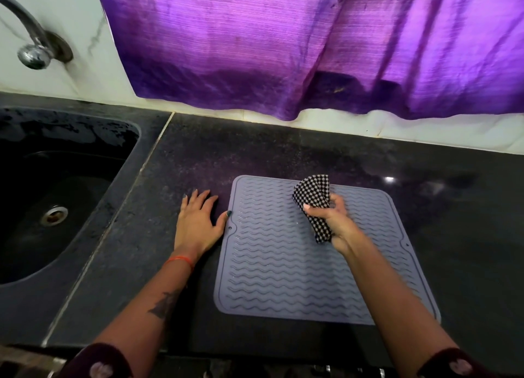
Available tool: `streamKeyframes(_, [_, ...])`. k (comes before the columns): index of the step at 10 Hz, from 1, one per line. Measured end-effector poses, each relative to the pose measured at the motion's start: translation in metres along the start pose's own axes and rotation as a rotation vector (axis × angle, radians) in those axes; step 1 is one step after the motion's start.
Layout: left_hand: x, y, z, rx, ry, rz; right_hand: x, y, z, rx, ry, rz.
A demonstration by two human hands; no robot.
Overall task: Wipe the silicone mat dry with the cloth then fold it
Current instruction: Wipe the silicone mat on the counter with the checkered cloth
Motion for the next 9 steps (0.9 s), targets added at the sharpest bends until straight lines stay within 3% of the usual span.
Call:
streamKeyframes(2, [0.000,0.000,-0.001,-0.002,0.004,-0.003,-0.006,-0.011,0.016,-0.087,-0.054,0.001])
streamKeyframes(4, [0.000,0.001,-0.001,0.014,0.012,-0.005,-0.026,-0.027,0.026,-0.135,0.300,-0.135])
streamKeyframes(5, [-0.001,0.000,-0.001,0.012,0.014,-0.011,-0.037,-0.028,0.039,-0.190,0.605,-0.346])
streamKeyframes(6, [-0.001,0.000,0.000,0.014,0.010,-0.011,-0.036,-0.025,0.046,-0.091,1.264,-0.576])
streamKeyframes(7, [-0.001,0.000,-0.001,0.013,0.012,-0.014,-0.038,-0.005,0.055,-0.026,1.431,-0.706])
streamKeyframes(8, [-0.001,0.000,-0.001,0.012,0.015,-0.015,-0.024,0.002,0.062,-0.084,1.555,-0.780])
streamKeyframes(9, [0.000,0.001,-0.002,0.015,0.012,-0.016,-0.023,-0.009,0.063,-0.134,1.590,-0.742])
Point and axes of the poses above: each hand's wrist, its own y-axis away from the middle knuckle, its own z-axis out of the palm, x = y × z, the point moved 9 cm from there along -y, towards the middle knuckle, and after that the axes turned 3 degrees about -z, right-handed, at the moved point
